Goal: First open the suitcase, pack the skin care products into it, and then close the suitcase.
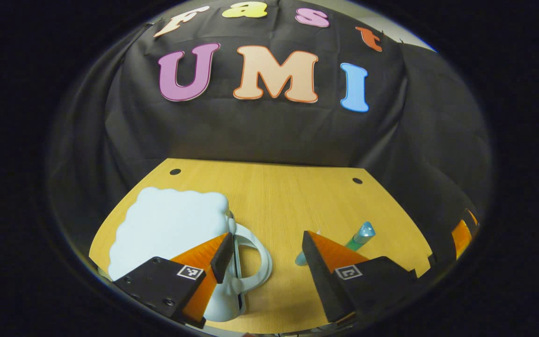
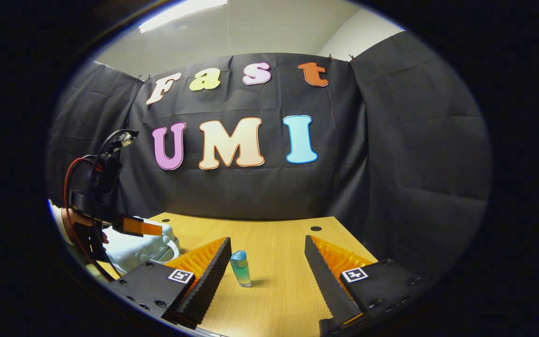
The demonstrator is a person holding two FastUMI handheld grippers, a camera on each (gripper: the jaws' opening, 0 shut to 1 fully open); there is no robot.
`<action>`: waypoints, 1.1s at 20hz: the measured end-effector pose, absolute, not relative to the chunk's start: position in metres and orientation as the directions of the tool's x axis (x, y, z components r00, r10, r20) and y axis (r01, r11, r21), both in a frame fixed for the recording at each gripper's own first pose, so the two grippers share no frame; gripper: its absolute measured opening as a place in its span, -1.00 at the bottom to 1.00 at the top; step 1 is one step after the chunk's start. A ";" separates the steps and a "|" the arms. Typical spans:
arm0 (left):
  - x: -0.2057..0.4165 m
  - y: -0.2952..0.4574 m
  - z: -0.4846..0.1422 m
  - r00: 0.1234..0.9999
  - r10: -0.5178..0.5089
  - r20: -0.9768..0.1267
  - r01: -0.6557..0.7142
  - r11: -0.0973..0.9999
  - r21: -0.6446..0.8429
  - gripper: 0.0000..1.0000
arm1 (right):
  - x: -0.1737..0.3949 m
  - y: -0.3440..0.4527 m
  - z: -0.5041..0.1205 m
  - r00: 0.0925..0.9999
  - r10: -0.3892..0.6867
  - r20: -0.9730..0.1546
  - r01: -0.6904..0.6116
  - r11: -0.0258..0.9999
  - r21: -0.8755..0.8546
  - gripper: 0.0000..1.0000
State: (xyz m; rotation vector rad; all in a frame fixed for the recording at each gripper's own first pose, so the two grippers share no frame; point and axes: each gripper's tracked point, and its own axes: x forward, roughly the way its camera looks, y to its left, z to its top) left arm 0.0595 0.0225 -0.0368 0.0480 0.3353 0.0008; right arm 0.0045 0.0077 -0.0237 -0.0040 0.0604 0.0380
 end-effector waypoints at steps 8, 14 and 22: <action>0.088 0.019 -0.086 0.788 -0.021 -0.616 -0.022 0.998 -0.062 0.55 | 0.002 0.008 -0.029 0.997 0.036 -0.074 -0.037 0.999 -0.008 0.97; 0.097 0.019 -0.121 0.650 0.003 -0.760 -0.078 0.995 -0.063 0.32 | -0.002 0.001 -0.031 0.997 0.021 -0.074 -0.020 1.000 0.009 0.97; 0.103 0.037 -0.158 0.510 0.069 -0.858 -0.185 0.982 -0.031 0.08 | -0.005 -0.010 -0.035 0.997 0.005 -0.081 -0.003 1.000 0.030 0.96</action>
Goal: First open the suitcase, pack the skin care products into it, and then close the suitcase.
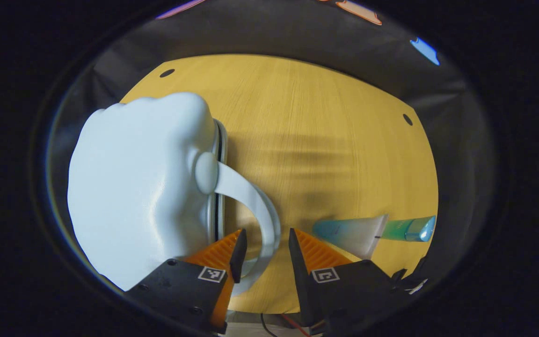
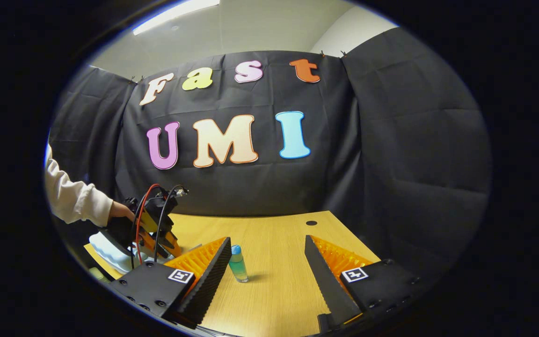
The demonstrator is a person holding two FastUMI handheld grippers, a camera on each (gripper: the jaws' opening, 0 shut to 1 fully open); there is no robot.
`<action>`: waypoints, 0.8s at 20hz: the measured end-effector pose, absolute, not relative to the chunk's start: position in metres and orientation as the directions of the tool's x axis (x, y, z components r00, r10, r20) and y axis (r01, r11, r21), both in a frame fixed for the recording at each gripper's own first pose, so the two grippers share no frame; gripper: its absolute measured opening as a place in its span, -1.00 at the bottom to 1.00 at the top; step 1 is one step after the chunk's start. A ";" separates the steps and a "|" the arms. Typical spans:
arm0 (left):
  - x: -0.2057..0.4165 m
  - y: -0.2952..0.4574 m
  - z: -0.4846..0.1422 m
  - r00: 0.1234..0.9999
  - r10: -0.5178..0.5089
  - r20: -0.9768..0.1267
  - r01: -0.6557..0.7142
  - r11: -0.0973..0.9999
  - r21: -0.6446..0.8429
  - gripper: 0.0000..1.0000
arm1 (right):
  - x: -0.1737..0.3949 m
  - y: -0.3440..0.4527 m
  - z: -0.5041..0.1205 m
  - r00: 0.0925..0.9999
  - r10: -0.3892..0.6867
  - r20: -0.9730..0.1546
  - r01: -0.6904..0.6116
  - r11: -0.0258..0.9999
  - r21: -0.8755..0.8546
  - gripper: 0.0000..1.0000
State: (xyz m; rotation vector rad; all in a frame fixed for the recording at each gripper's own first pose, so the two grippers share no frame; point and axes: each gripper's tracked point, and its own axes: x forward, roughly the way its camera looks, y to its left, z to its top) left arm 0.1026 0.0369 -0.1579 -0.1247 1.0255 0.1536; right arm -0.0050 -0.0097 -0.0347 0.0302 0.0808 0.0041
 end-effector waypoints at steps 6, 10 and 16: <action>0.103 0.039 -0.176 0.457 0.066 -0.887 -0.185 0.982 -0.023 -0.53 | -0.004 -0.018 -0.037 0.996 -0.003 -0.087 0.005 1.000 0.029 0.97; 0.104 0.037 -0.177 0.442 0.071 -0.894 -0.149 0.989 0.005 -0.84 | -0.006 -0.021 -0.040 0.996 -0.004 -0.093 0.006 1.000 0.022 0.96; 0.105 0.032 -0.164 0.469 0.074 -0.880 -0.120 0.993 0.019 -1.00 | -0.006 -0.016 -0.042 0.995 0.012 -0.101 -0.010 1.000 0.018 1.00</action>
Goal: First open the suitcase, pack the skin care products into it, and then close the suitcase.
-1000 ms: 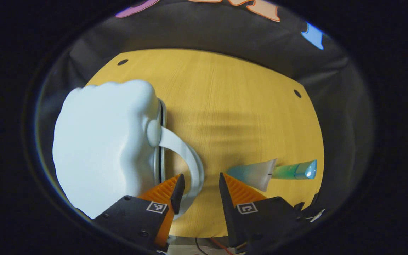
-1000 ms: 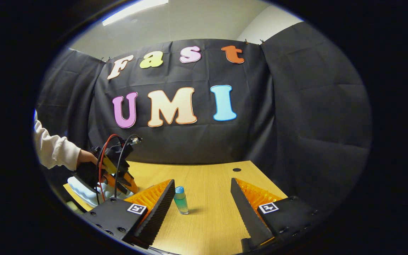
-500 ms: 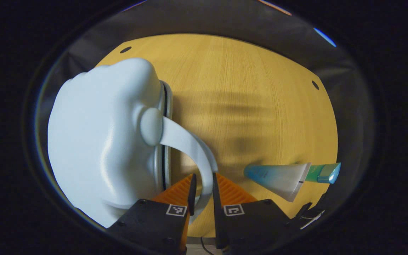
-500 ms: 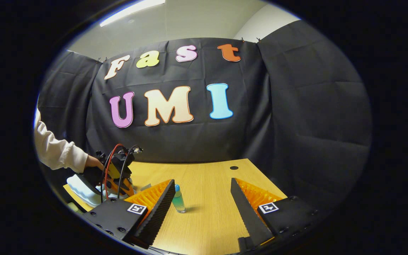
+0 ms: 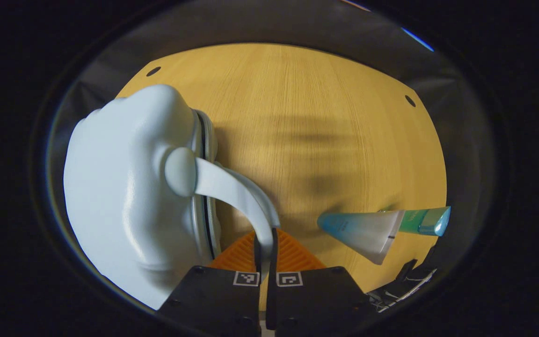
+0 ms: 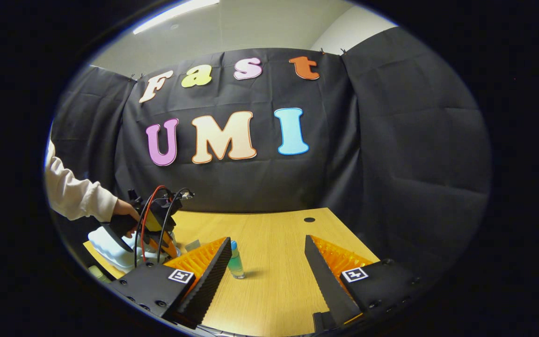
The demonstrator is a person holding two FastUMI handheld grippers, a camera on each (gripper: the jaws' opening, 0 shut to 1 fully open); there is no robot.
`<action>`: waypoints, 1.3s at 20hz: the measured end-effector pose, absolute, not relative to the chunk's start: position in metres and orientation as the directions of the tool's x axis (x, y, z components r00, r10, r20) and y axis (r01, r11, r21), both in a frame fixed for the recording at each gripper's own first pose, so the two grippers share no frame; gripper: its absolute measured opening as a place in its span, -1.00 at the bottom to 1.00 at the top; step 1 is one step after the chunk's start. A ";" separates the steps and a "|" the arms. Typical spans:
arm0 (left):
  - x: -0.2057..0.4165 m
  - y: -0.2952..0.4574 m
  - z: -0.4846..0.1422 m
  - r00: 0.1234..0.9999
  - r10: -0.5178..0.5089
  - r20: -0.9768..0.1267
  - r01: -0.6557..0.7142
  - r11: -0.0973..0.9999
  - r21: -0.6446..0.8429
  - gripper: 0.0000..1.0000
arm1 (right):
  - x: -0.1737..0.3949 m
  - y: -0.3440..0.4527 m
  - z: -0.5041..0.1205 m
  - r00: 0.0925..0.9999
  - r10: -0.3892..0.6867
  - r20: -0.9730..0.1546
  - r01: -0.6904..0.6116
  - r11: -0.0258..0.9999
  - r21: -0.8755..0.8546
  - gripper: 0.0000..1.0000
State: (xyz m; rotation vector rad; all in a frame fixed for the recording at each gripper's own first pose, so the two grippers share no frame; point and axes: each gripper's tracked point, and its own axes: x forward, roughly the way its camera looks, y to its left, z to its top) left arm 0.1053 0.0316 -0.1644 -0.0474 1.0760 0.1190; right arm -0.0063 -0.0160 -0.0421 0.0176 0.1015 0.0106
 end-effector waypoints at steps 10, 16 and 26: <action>0.098 0.023 -0.073 0.616 -0.043 -0.787 -0.116 0.983 -0.144 -1.00 | -0.005 0.011 -0.048 0.990 0.084 -0.115 -0.084 0.996 0.002 0.96; 0.081 0.058 -0.003 0.678 -0.077 -0.731 -0.139 0.963 -0.230 -1.00 | -0.002 0.033 -0.053 0.983 0.140 -0.123 -0.140 0.990 0.009 0.96; 0.040 0.188 0.076 0.756 0.003 -0.654 -0.230 0.937 -0.261 -1.00 | 0.017 0.064 -0.058 0.980 0.147 -0.133 -0.144 0.989 0.032 0.97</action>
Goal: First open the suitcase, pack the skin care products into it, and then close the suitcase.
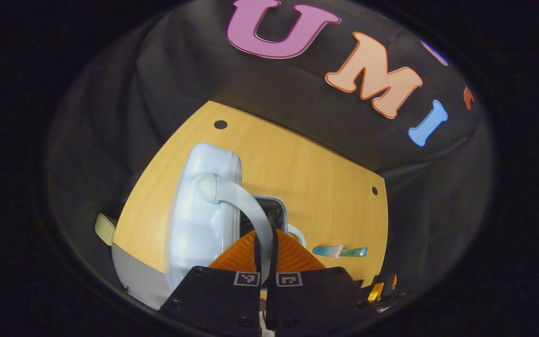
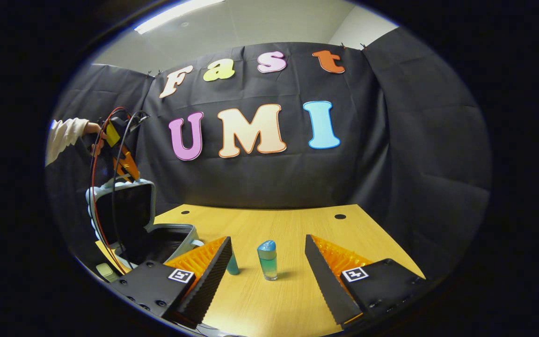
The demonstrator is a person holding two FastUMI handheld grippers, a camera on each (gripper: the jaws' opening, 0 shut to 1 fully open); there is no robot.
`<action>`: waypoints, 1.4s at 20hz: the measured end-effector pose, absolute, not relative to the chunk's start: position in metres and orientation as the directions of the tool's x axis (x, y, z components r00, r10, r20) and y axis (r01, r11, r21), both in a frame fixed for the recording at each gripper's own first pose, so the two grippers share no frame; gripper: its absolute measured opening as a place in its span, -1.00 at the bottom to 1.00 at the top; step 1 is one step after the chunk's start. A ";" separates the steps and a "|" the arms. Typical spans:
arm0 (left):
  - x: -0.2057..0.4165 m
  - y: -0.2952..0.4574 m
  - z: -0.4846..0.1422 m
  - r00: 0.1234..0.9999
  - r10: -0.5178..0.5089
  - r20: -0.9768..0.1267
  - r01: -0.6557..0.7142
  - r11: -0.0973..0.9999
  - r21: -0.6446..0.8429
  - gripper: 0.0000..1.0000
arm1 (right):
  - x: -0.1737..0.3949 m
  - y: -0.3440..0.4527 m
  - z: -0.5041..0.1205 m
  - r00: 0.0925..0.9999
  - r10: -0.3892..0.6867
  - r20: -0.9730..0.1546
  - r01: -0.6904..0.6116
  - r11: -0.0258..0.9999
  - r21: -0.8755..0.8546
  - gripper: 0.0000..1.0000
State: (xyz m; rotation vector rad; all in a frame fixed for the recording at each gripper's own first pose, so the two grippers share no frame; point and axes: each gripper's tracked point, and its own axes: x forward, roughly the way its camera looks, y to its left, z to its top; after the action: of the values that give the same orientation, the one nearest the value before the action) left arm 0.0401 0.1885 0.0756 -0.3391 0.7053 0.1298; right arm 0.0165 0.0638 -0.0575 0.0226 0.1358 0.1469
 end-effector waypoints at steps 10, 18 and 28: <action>-0.016 0.345 0.063 0.728 0.197 -0.656 -0.351 0.930 -0.110 -1.00 | 0.046 0.140 -0.070 0.971 0.189 -0.149 -0.185 0.982 0.035 0.97; -0.031 0.457 0.007 0.683 0.346 -0.644 -0.443 0.896 0.012 -1.00 | 0.058 0.169 -0.087 0.967 0.176 -0.182 -0.171 0.984 0.044 0.97; -0.017 0.525 -0.093 0.673 0.320 -0.667 -0.469 0.882 -0.049 -1.00 | 0.064 0.162 -0.109 0.958 0.117 -0.261 -0.110 0.993 0.041 0.98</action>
State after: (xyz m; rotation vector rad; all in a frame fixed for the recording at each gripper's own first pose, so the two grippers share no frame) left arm -0.0175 0.5247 -0.0930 -0.2244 0.7044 0.4484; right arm 0.0639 0.1616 -0.1094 0.0267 0.2663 0.1149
